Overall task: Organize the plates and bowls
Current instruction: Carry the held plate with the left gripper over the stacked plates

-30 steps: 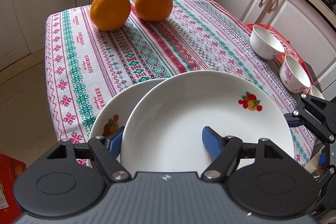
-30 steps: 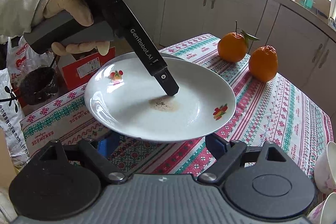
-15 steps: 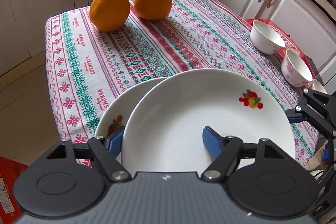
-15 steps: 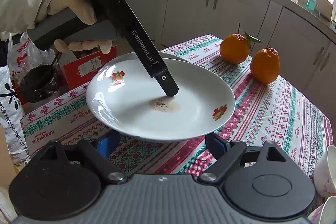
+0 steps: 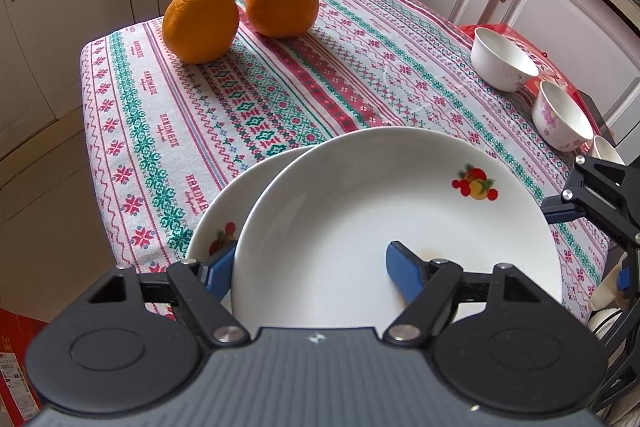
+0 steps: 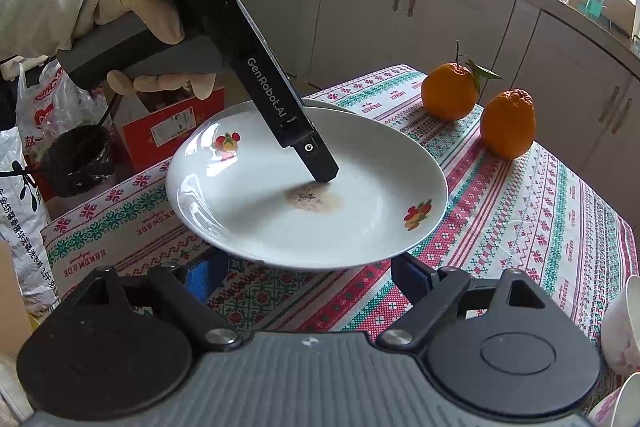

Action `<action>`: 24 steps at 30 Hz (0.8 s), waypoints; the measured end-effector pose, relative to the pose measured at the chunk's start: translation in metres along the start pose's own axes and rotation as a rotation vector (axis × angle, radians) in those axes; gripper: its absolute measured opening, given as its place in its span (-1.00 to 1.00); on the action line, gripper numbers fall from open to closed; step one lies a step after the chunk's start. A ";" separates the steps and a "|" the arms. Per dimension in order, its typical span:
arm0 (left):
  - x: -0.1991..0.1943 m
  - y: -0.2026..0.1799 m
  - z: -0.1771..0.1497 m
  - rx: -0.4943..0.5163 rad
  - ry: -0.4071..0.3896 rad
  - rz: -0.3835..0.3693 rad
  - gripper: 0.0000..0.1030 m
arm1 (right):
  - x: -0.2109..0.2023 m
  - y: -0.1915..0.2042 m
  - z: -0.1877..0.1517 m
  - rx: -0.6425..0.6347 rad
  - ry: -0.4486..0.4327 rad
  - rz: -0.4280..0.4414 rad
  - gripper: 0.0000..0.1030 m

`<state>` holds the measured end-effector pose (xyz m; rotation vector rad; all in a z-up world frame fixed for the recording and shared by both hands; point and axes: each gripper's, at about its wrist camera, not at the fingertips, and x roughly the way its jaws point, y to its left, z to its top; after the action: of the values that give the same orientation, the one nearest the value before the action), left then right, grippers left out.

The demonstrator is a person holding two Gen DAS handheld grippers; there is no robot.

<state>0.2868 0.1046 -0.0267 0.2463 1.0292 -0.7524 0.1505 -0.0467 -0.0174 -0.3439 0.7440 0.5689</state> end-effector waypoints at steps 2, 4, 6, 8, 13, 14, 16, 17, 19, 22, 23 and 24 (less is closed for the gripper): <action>-0.001 0.001 -0.002 -0.001 -0.002 -0.005 0.52 | -0.001 0.000 0.000 -0.002 -0.001 0.000 0.78; -0.002 0.002 -0.003 -0.007 -0.002 -0.012 0.55 | -0.001 -0.001 0.000 -0.005 -0.002 0.003 0.78; -0.003 0.002 -0.004 -0.004 0.000 -0.011 0.56 | -0.001 -0.001 0.000 -0.007 -0.003 0.004 0.78; -0.004 0.002 -0.004 -0.004 0.001 -0.009 0.56 | -0.001 -0.001 0.000 -0.009 -0.003 0.005 0.78; -0.006 0.002 -0.006 -0.008 0.003 -0.006 0.56 | -0.001 -0.001 -0.001 -0.014 -0.007 0.009 0.78; -0.006 0.002 -0.007 -0.009 0.004 -0.004 0.56 | -0.001 -0.002 -0.001 -0.016 -0.007 0.010 0.78; -0.007 0.002 -0.007 -0.009 0.006 -0.001 0.56 | -0.001 -0.002 -0.001 -0.016 -0.008 0.015 0.78; -0.008 0.003 -0.008 -0.013 0.007 -0.002 0.56 | -0.001 -0.002 -0.001 -0.017 -0.009 0.016 0.78; -0.010 0.004 -0.008 -0.021 0.007 -0.002 0.56 | -0.001 -0.002 -0.001 -0.019 -0.011 0.018 0.78; -0.012 0.005 -0.010 -0.028 0.006 0.000 0.56 | -0.001 -0.002 -0.001 -0.019 -0.014 0.024 0.78; -0.013 0.005 -0.010 -0.031 0.006 0.000 0.56 | -0.001 -0.002 -0.001 -0.020 -0.014 0.026 0.78; -0.014 0.005 -0.011 -0.035 0.005 0.000 0.56 | -0.001 -0.002 -0.001 -0.020 -0.015 0.028 0.78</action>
<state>0.2784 0.1204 -0.0216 0.2187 1.0463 -0.7333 0.1508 -0.0492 -0.0173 -0.3482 0.7296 0.6051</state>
